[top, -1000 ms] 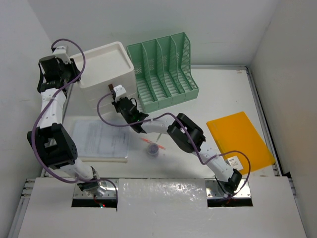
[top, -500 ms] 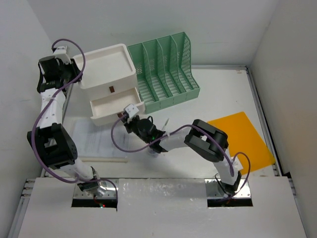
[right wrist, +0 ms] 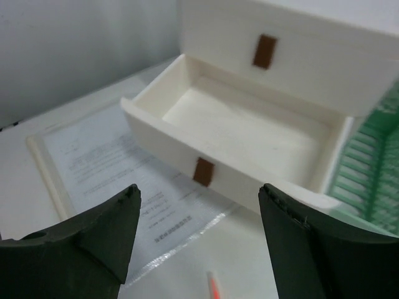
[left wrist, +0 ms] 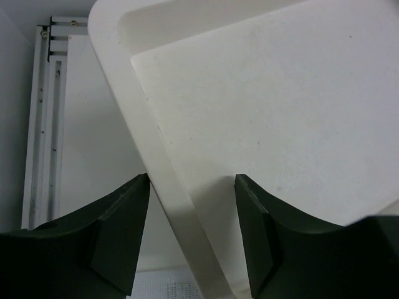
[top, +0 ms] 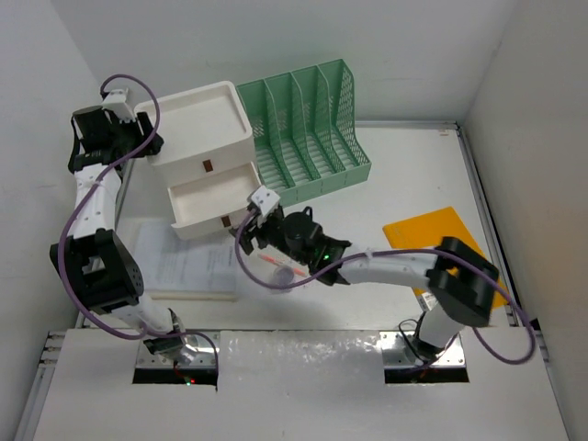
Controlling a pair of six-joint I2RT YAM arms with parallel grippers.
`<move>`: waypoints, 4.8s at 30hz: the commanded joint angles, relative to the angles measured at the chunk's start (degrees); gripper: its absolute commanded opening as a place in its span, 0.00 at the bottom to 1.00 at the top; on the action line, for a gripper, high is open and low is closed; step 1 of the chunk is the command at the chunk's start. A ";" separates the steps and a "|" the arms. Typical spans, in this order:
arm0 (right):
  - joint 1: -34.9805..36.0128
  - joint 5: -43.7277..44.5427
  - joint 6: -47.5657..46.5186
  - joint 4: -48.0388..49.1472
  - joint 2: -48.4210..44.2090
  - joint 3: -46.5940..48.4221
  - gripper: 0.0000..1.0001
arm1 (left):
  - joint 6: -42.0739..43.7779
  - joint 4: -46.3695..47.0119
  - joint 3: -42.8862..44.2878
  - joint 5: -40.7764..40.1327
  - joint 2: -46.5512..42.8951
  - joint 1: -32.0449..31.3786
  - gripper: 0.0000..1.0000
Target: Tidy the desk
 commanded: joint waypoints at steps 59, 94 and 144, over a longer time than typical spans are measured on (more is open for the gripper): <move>-10.14 -19.66 -40.75 -29.87 1.35 20.03 0.00 | 7.51 -12.12 0.32 5.72 -11.37 -0.88 0.59; -23.32 -1.74 -1.85 -43.51 -35.79 -6.73 0.99 | 34.84 -31.09 1.02 -0.98 -2.62 -53.34 0.61; -23.24 3.87 1.41 -48.62 -57.59 -17.46 0.99 | 36.88 -16.77 -6.99 4.74 8.24 -55.28 0.00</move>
